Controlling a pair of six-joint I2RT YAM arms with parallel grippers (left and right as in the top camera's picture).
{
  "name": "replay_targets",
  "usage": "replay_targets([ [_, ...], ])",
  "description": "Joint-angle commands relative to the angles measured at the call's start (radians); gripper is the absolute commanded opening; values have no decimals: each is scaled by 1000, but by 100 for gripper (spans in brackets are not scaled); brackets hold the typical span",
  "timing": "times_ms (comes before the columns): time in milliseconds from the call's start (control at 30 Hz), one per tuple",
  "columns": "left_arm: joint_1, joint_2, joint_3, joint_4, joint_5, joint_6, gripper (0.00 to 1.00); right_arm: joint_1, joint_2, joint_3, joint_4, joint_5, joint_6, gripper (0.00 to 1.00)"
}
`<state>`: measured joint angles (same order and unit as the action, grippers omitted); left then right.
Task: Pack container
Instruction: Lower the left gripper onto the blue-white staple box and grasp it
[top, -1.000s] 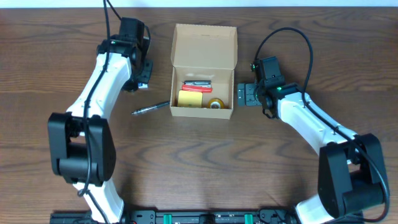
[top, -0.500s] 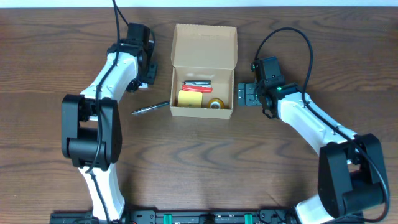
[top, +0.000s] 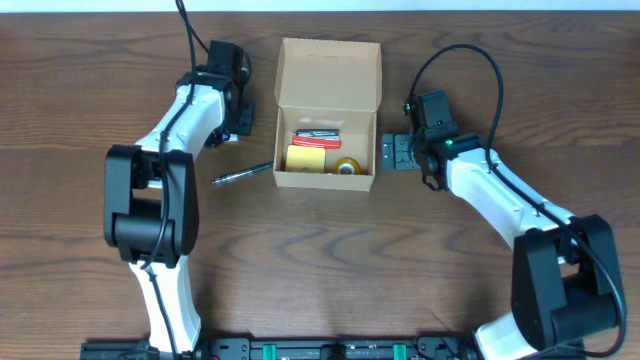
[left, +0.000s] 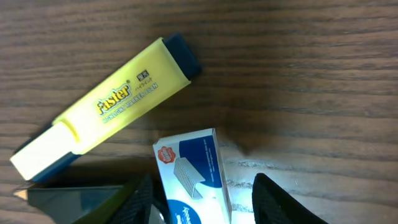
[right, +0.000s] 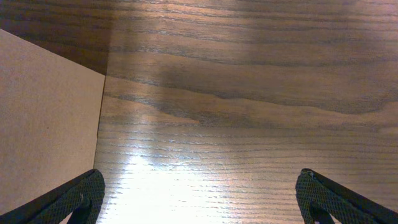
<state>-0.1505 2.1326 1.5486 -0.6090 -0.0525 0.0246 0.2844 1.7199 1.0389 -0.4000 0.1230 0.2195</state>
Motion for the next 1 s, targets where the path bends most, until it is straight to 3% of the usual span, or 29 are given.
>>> replay_targets([
  [0,6,23,9,0,-10,-33,53,-9,8,-2,-1,0,11,99],
  [533,20,53,9,23,-32,-51,53,-9,8,-2,-1,0,11,99],
  [700,27,54,9,23,-15,-53,47,-9,8,-2,-1,0,11,99],
  [967,28,56,9,20,23,-59,47,-9,8,-2,-1,0,11,99],
])
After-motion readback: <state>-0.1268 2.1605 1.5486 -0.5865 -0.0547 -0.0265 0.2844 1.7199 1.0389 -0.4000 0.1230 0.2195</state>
